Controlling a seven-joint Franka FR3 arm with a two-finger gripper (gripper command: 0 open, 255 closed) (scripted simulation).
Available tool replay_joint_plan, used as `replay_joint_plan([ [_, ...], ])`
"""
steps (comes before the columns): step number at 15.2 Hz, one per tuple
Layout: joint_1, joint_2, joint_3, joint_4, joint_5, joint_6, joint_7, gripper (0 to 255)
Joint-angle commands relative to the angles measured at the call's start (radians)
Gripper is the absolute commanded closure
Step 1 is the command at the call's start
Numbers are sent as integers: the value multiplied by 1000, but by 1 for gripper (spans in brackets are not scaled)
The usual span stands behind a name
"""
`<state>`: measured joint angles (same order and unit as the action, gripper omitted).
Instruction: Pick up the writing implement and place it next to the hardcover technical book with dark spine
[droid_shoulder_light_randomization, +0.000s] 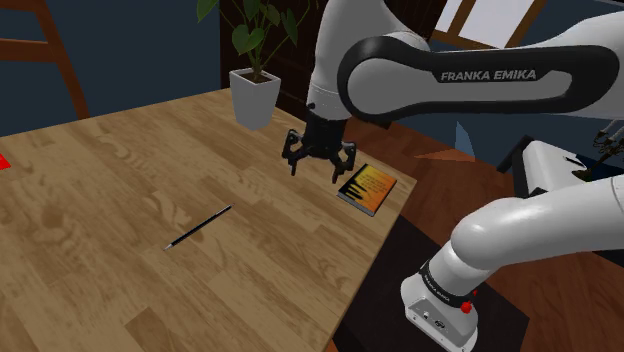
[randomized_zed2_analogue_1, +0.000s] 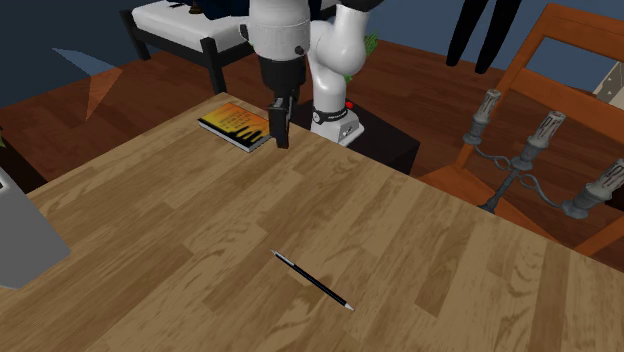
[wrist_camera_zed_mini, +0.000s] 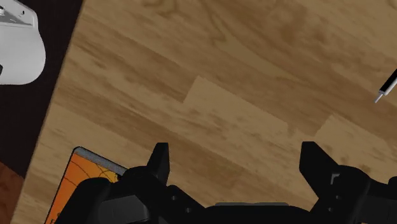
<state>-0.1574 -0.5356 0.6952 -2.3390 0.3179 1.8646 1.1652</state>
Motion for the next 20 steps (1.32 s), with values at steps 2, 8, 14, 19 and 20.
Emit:
replay_joint_plan([
  [2,-61,108,108,51,-19,64,164,0],
  [8,-229,446,363,208,-246,174,577,0],
  [14,-75,885,308,432,-648,157,1046,0],
  [19,1,972,239,476,-711,177,1126,0],
  [20,3,978,234,470,-718,187,1130,0],
])
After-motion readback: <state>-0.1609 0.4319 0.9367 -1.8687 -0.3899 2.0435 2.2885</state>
